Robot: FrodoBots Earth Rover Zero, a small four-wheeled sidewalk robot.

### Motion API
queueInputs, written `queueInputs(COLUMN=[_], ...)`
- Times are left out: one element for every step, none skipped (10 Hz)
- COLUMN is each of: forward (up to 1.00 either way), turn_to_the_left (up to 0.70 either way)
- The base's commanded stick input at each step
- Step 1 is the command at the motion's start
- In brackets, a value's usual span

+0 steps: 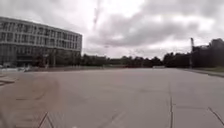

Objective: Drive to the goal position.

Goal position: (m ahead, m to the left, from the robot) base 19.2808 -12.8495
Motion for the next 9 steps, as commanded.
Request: queueInputs(forward=[1.00, 1.00, 1.00, 1.00, 1.00, 1.00, 1.00, 1.00, 1.00], turn_to_the_left=[-0.05, 0.00, 0.00, 0.00, 0.00, 0.00, -0.17, -0.08, -0.10])
